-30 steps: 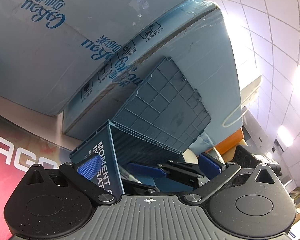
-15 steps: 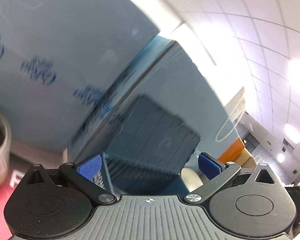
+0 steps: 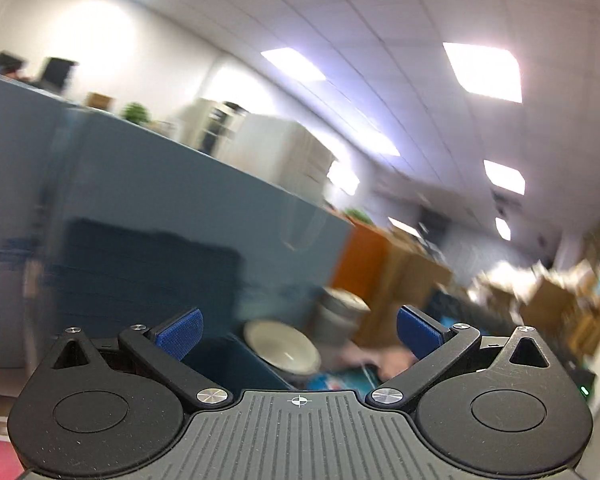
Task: Organize rigid objects
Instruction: 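Move the left tool over the white hand-cream tube on the mat, then close the left tool on the white hand-cream tube and lift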
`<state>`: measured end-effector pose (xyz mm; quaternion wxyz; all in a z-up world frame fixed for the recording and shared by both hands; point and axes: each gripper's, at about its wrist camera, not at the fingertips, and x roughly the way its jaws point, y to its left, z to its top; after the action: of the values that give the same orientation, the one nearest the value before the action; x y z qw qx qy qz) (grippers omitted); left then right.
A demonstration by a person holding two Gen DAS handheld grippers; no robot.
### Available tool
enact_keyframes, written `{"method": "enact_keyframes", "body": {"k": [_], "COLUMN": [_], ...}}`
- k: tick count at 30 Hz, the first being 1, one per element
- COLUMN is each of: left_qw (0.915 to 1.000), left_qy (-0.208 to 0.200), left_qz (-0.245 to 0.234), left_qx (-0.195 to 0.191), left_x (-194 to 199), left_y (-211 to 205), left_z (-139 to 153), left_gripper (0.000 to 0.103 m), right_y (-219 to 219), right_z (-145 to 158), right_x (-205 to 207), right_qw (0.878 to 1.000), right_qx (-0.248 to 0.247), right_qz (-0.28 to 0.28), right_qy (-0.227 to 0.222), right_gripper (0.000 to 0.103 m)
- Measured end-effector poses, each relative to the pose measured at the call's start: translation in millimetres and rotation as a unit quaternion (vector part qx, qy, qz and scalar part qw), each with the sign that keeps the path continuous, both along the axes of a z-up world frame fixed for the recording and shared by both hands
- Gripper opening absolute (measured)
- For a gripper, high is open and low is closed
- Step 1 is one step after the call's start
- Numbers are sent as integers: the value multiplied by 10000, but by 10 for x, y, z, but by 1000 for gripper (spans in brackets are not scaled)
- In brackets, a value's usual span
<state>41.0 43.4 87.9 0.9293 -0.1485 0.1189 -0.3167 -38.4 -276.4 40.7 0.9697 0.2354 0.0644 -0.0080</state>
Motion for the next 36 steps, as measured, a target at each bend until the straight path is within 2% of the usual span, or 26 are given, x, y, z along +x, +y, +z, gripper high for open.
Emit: {"method": "enact_keyframes", "body": {"k": [3, 5, 8, 10, 13, 16, 19, 21, 24, 27, 30, 34, 36], "left_qw": [9974, 9917, 9786, 9685, 9568, 9504, 9486, 9473, 9447, 9417, 9434, 9455, 9496], "left_qy": [-81, -89, -15, 10, 258, 568, 870, 964, 1010, 1116, 1123, 1209, 1232], "left_qz": [-493, -795, -1161, -1308, -1517, -1590, -1591, -1581, -1650, -1642, -1530, -1623, -1615], "left_qx": [522, 1001, 1699, 2118, 2468, 2611, 2594, 2614, 2648, 2717, 2722, 2551, 2388], "left_x": [-66, -131, -125, -88, -47, 58, 205, 251, 278, 305, 314, 333, 339], "left_y": [-418, -695, -1077, -1279, -1440, -1576, -1709, -1760, -1836, -1857, -1835, -1757, -1684], "left_z": [-89, -218, -408, -530, -723, -900, -1020, -1072, -1130, -1170, -1176, -1168, -1127], "left_gripper": [103, 103, 102, 102, 92, 87, 79, 78, 72, 61, 44, 43, 43], "right_y": [-142, -265, -385, -433, -443, -445, -449, -451, -439, -435, -435, -427, -428], "right_z": [-214, -294, -370, -408, -423, -429, -465, -485, -517, -523, -533, -535, -538], "right_x": [-40, -62, -70, -67, -48, -100, -100, -80, -51, -55, -53, -48, -51], "right_qw": [9983, 9964, 9934, 9925, 9904, 9898, 9888, 9879, 9869, 9865, 9862, 9863, 9861], "right_qx": [417, 729, 1031, 1131, 1333, 1370, 1435, 1489, 1550, 1568, 1581, 1572, 1585], "right_qz": [-339, -350, -379, -397, -349, -379, -409, -439, -425, -438, -463, -465, -466], "right_qy": [-212, -263, -343, -237, -91, -101, -50, 46, 164, 160, 175, 194, 171], "right_gripper": [95, 96, 97, 97, 97, 97, 97, 97, 97, 97, 97, 97, 97]}}
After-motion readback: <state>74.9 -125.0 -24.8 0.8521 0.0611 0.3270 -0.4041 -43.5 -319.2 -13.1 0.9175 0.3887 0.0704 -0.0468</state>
